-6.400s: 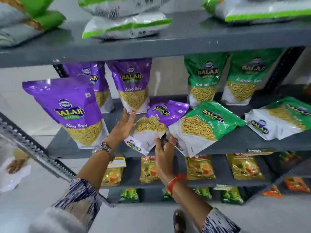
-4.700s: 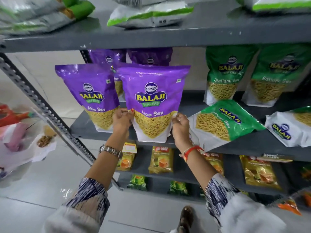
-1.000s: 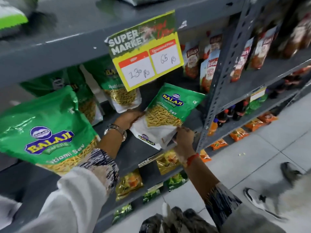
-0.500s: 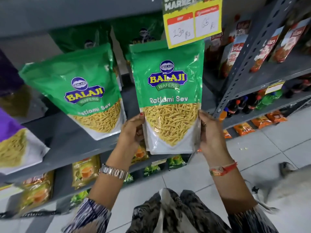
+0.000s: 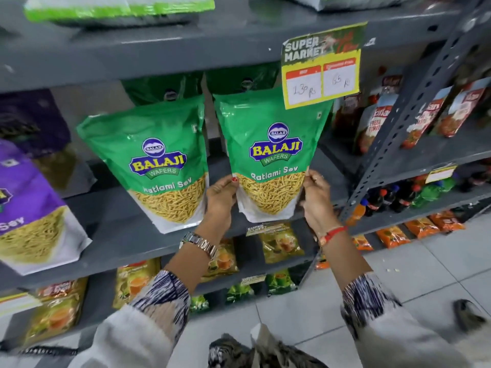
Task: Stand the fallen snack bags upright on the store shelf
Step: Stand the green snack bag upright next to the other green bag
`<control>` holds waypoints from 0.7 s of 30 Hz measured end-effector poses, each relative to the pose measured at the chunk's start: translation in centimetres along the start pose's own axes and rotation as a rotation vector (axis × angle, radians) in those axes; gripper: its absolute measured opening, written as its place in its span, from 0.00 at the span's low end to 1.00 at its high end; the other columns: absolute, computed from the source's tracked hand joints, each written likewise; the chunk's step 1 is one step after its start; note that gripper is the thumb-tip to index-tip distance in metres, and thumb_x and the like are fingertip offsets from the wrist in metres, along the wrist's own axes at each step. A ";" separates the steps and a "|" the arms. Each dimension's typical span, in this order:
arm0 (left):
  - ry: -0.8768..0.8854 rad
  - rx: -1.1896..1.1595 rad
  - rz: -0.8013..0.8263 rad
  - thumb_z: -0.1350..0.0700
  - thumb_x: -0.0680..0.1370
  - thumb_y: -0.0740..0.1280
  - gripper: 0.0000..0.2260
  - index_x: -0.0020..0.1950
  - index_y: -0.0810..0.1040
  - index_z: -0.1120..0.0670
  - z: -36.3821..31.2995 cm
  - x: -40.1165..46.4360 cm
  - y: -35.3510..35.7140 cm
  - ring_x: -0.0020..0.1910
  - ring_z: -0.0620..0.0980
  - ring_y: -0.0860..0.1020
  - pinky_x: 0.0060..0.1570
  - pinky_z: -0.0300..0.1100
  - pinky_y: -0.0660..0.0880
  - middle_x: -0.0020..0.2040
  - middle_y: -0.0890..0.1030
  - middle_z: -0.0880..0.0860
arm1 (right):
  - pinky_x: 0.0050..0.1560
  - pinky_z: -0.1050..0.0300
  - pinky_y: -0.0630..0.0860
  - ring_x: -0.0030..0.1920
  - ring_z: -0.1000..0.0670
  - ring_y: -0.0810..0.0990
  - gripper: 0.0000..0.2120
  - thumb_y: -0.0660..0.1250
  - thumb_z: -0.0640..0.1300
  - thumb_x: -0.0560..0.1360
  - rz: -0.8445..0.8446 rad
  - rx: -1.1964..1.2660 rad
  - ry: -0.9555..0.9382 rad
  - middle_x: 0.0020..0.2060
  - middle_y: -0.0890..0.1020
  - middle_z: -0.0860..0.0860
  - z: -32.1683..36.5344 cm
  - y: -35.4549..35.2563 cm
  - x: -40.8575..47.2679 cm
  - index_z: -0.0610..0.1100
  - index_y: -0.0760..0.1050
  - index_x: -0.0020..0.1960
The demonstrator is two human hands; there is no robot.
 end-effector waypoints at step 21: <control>-0.002 0.017 0.349 0.51 0.80 0.52 0.20 0.71 0.63 0.55 2.1 3.0 6.1 0.65 0.51 0.72 0.69 0.49 0.66 0.71 0.70 0.56 | 0.55 0.55 0.73 0.54 0.56 0.76 0.20 0.51 0.54 0.80 0.123 -0.016 0.081 0.57 0.76 0.51 -1.8 1.3 4.2 0.47 0.67 0.67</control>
Point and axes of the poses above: each hand's wrist, its own x-axis towards the middle knuckle, its own y-axis out of the palm, z = x × y, the point moved 10 cm from there along x, towards the middle knuckle
